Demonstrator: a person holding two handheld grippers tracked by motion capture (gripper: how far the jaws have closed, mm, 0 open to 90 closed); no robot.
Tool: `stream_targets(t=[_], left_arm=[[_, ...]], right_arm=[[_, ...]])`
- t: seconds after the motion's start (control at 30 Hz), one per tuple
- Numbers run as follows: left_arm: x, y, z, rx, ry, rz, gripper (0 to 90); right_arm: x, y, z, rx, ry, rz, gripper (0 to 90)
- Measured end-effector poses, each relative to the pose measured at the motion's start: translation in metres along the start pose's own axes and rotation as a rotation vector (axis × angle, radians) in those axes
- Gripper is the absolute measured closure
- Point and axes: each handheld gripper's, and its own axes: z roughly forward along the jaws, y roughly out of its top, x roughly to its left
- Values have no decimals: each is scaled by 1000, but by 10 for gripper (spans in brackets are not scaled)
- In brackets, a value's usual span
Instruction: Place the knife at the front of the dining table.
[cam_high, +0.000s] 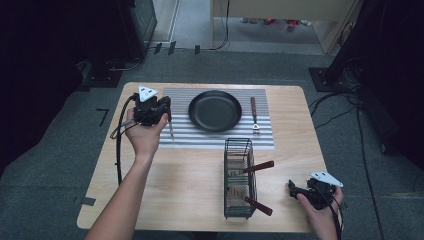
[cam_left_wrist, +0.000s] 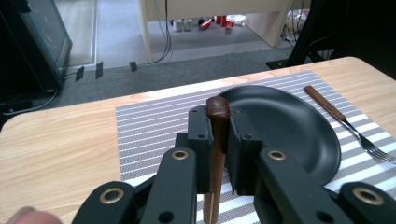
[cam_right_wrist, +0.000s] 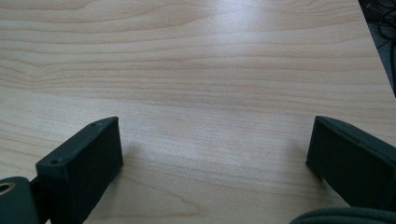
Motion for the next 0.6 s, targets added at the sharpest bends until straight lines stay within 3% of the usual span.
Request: stream_targets(t=[0.43, 0.6], left_arm=[[7, 10, 36, 19, 22, -49, 825], [10, 9, 56, -3, 43, -78, 825]], right_arm=[[-1, 0, 0, 0, 4, -4, 31], [-1, 0, 0, -1, 5, -7, 31]])
